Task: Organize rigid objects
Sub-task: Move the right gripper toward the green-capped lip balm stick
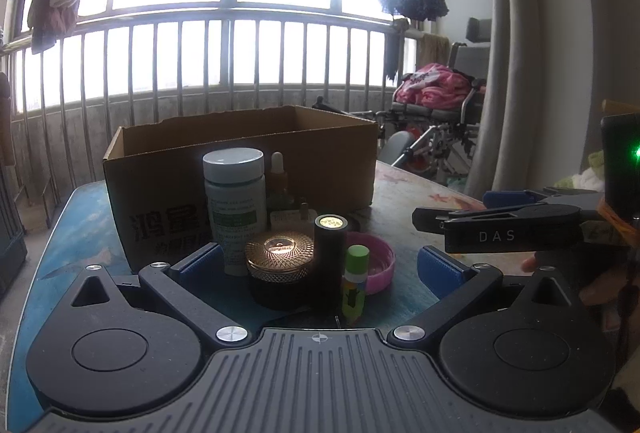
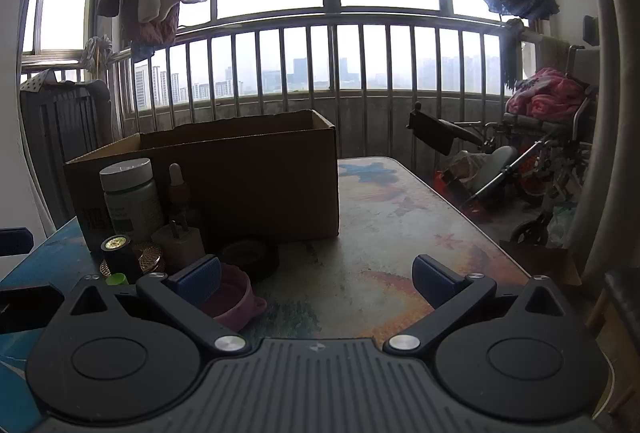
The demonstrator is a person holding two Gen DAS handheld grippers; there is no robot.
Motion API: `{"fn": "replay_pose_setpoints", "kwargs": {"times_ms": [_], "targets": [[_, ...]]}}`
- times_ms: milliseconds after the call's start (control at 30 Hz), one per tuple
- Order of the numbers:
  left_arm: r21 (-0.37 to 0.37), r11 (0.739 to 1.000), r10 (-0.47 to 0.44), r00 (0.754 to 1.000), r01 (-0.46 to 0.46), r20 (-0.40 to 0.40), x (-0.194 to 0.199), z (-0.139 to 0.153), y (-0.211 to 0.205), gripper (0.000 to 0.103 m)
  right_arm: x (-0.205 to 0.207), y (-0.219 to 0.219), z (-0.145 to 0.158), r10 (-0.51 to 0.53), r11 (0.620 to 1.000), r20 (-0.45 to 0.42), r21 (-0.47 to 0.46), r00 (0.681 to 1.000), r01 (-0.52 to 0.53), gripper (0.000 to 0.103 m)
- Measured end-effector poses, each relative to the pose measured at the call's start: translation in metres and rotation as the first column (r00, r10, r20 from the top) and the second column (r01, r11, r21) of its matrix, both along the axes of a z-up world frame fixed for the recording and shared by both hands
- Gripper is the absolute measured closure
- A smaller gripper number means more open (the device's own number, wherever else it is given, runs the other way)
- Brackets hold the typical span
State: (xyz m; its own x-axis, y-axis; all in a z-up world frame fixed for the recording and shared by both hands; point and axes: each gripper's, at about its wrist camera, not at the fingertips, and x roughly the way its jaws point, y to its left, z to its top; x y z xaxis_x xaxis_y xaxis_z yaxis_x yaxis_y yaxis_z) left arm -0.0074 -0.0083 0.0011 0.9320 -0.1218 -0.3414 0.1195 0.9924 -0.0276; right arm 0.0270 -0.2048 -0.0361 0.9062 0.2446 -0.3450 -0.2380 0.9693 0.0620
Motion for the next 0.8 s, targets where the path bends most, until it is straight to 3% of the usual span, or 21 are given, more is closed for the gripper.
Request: {"fn": "replay_pose_setpoints", "kwargs": {"times_ms": [167, 800], "targets": [[-0.048, 0.999, -0.014, 1.000, 0.014, 0.004, -0.0011, -0.0010, 0.0054, 0.000, -0.0024, 0.0000, 0.0023, 0.018, 1.000, 0.008, 0.014, 1.000, -0.018, 0.000], [-0.064, 0.998, -0.025, 1.000, 0.024, -0.005, 0.0002, -0.0020, 0.0044, 0.000, -0.0021, -0.0008, 0.0024, 0.025, 0.999, 0.003, 0.022, 1.000, -0.025, 0.000]]}}
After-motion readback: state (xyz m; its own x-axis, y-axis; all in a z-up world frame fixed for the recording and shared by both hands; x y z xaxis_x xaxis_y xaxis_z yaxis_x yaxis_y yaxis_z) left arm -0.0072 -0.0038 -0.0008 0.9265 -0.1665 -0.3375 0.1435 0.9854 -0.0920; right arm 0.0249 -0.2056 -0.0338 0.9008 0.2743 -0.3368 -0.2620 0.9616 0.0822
